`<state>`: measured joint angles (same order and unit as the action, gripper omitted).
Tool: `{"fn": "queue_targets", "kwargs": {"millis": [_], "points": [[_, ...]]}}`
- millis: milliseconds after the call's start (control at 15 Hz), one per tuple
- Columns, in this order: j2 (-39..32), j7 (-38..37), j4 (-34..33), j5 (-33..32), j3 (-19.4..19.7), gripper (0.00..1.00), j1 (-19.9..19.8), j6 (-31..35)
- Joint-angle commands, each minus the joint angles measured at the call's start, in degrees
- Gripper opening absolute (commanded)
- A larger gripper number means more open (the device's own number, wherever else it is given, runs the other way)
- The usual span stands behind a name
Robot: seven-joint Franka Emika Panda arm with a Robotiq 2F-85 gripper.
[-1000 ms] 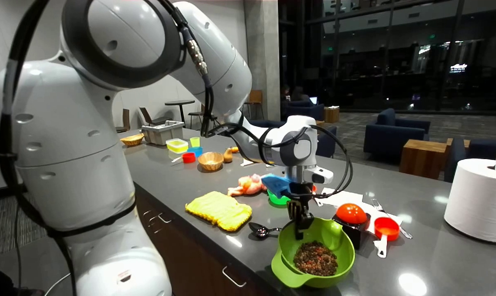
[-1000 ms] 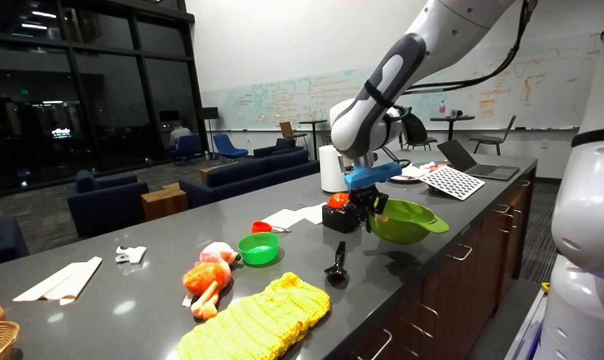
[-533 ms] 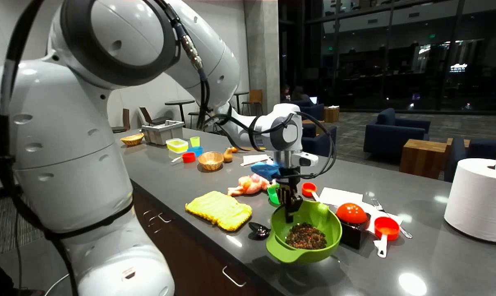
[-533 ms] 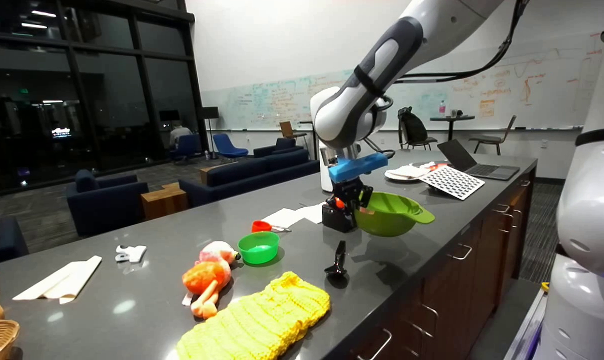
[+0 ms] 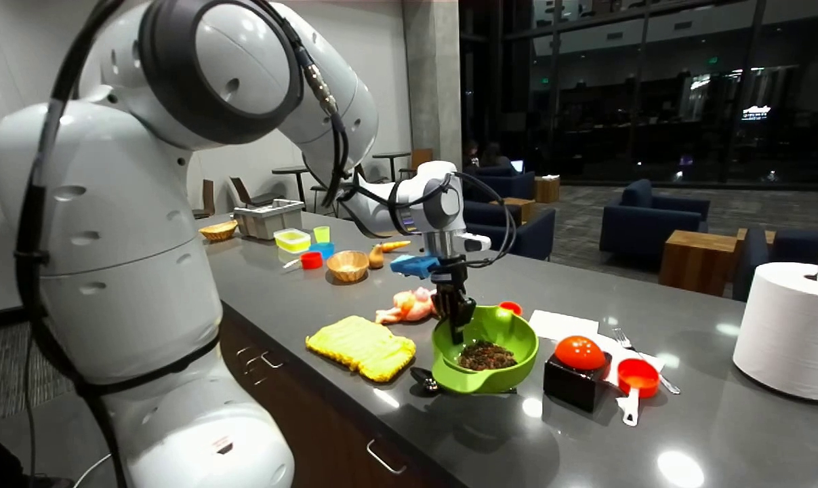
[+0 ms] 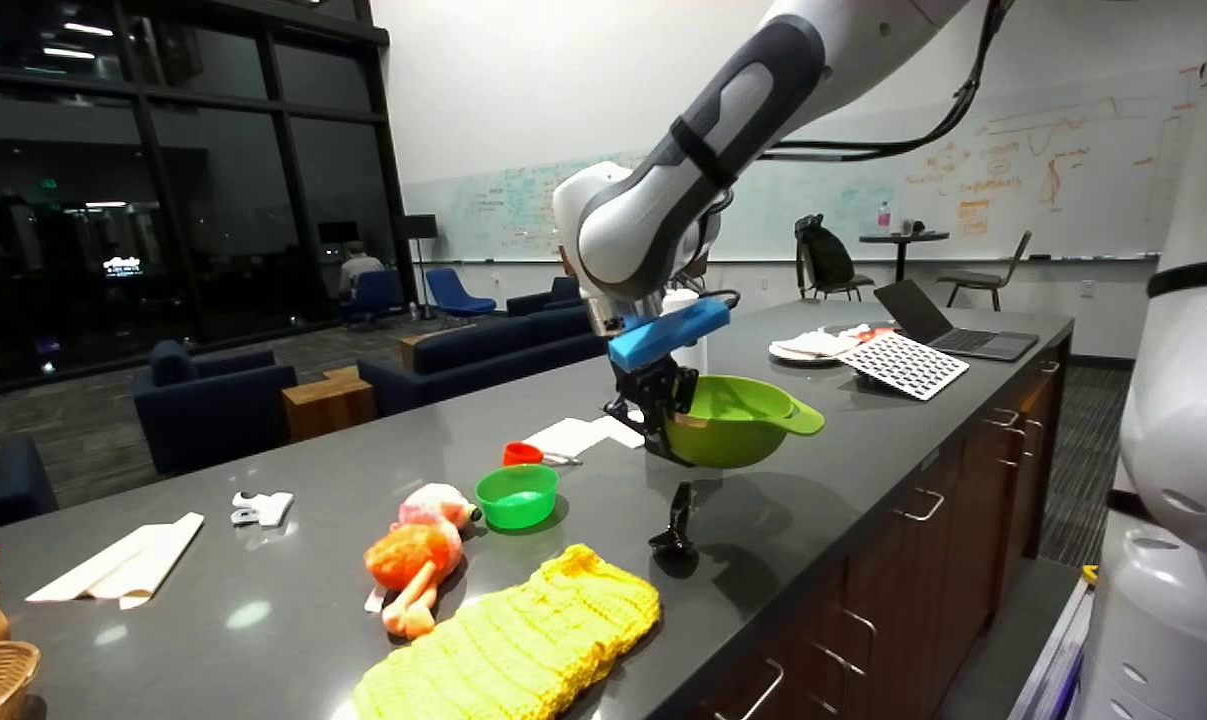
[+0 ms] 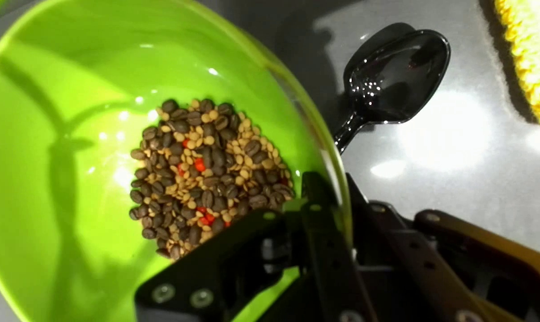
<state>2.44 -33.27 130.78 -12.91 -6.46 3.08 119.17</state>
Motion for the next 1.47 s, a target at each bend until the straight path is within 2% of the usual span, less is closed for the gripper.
{"fn": "queue_targets", "kwargs": {"millis": [0,467,800,1400], "points": [[-3.8,-1.9,-4.1,-4.5,-1.0,0.03,1.8,-2.5],[-12.2,-1.1,-11.1,-7.7,-0.6,0.03,5.4,-2.6],[-16.8,0.4,-16.5,-6.8,0.0,0.03,7.3,-1.9],[-22.6,5.4,-21.4,-5.0,2.5,0.03,7.2,0.5]]}}
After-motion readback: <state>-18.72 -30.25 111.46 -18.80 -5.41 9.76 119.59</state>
